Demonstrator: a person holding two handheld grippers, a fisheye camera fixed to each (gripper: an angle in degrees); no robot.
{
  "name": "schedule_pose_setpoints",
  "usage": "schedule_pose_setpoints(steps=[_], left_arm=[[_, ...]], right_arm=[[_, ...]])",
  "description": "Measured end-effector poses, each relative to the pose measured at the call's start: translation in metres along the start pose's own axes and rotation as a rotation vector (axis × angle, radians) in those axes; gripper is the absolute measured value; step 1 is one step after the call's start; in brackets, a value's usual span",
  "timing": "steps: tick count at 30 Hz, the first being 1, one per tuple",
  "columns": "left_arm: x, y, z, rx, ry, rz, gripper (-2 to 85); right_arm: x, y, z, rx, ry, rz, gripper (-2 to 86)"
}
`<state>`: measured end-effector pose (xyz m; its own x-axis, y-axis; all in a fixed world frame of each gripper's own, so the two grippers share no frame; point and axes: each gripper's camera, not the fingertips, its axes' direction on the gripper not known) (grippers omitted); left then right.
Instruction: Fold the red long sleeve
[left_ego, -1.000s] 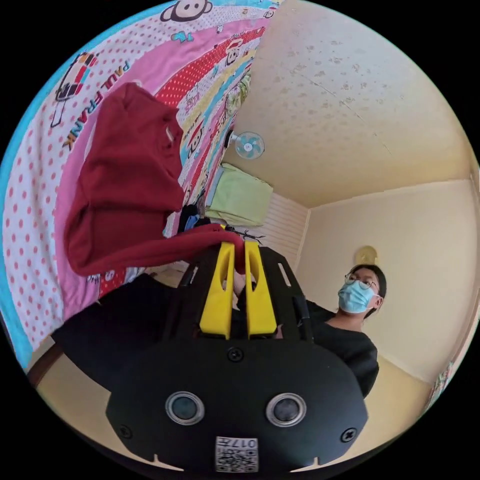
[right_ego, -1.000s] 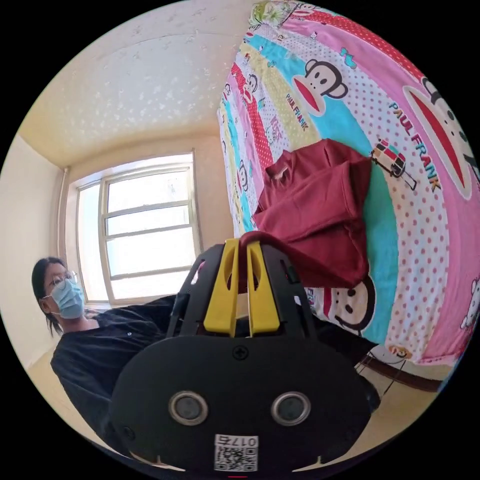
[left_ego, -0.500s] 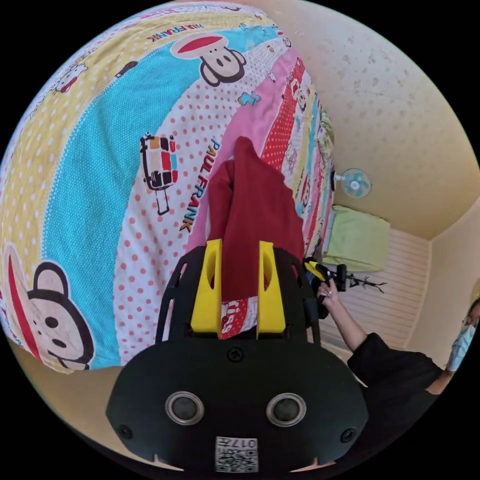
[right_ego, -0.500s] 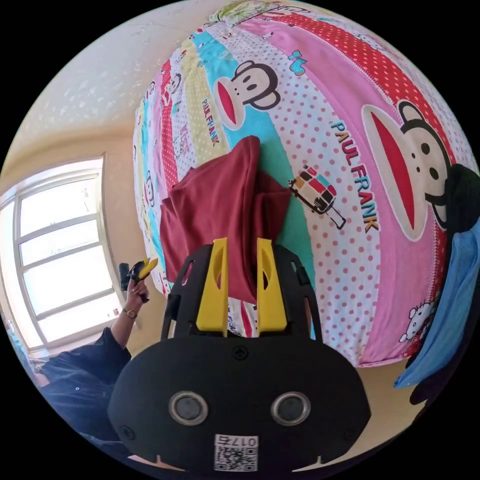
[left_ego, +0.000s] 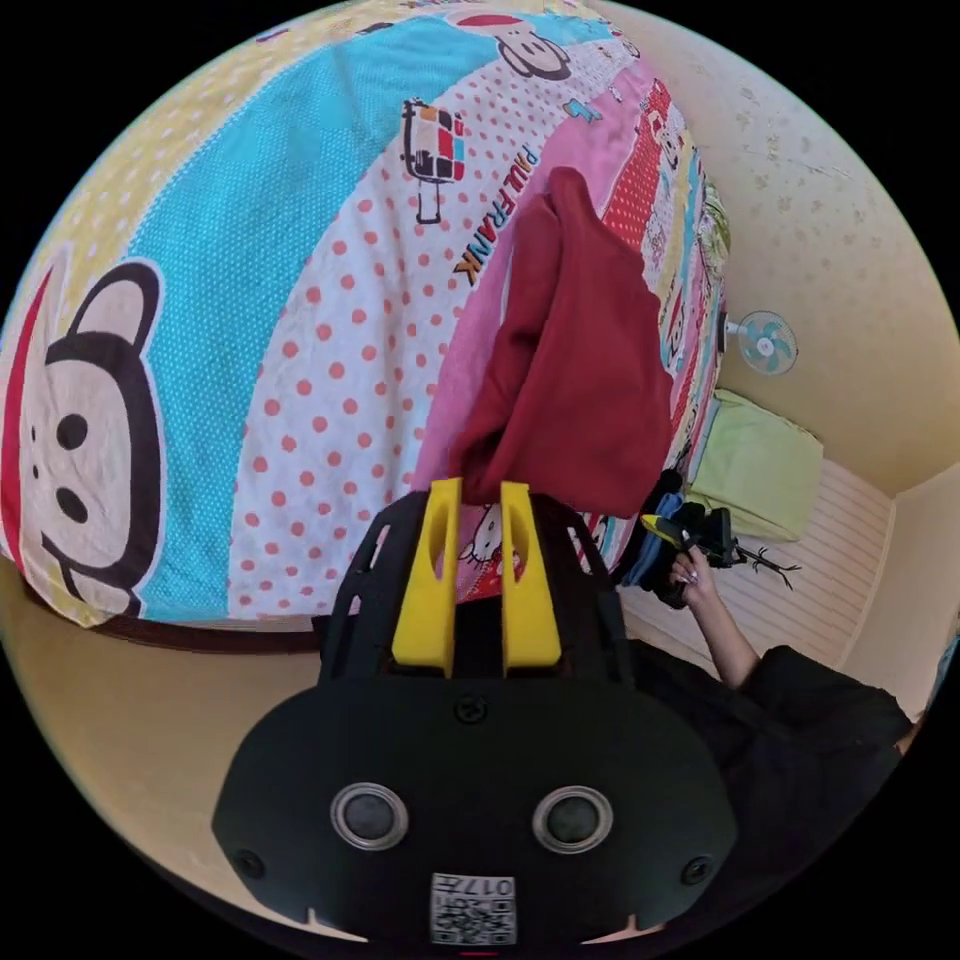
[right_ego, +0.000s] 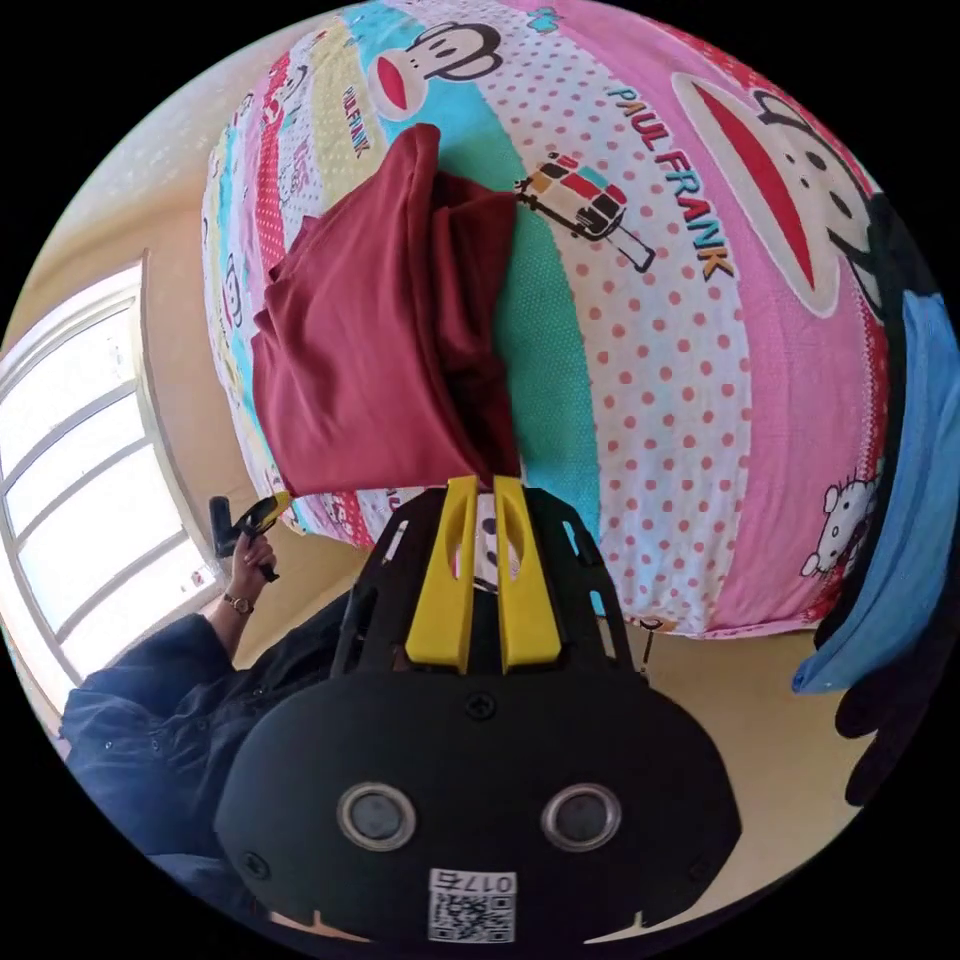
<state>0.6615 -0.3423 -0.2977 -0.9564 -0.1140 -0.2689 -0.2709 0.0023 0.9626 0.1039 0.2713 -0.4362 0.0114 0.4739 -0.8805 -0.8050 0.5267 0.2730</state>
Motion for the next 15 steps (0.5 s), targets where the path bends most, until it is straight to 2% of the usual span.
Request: schedule_pose_setpoints(steps=[2, 3, 7, 10, 13, 14, 15], left_arm=[[-0.029, 0.004, 0.009, 0.048, 0.146, -0.096, 15.8], [-0.035, 0.004, 0.015, 0.046, 0.173, -0.114, 16.2], [-0.072, 0.011, 0.062, 0.03, 0.276, -0.24, 16.9], [-0.083, 0.016, 0.077, 0.077, 0.315, -0.295, 14.4], [-0.089, 0.024, 0.08, 0.105, 0.289, -0.343, 8.7], [-0.087, 0.027, 0.077, 0.117, 0.307, -0.323, 7.3], [-0.084, 0.029, 0.075, 0.122, 0.322, -0.305, 6.6]], right_arm=[[-0.041, 0.0, -0.019, 0.116, 0.122, -0.102, 5.8], [-0.069, -0.003, -0.025, 0.169, 0.154, -0.172, 6.7], [-0.147, -0.031, -0.011, 0.215, 0.086, -0.358, 7.9], [-0.201, -0.066, 0.033, 0.172, 0.138, -0.451, 8.9], [-0.226, -0.104, 0.103, 0.008, 0.228, -0.51, 8.7], [-0.223, -0.117, 0.14, -0.108, 0.318, -0.496, 8.2], [-0.221, -0.12, 0.157, -0.108, 0.351, -0.517, 8.0]])
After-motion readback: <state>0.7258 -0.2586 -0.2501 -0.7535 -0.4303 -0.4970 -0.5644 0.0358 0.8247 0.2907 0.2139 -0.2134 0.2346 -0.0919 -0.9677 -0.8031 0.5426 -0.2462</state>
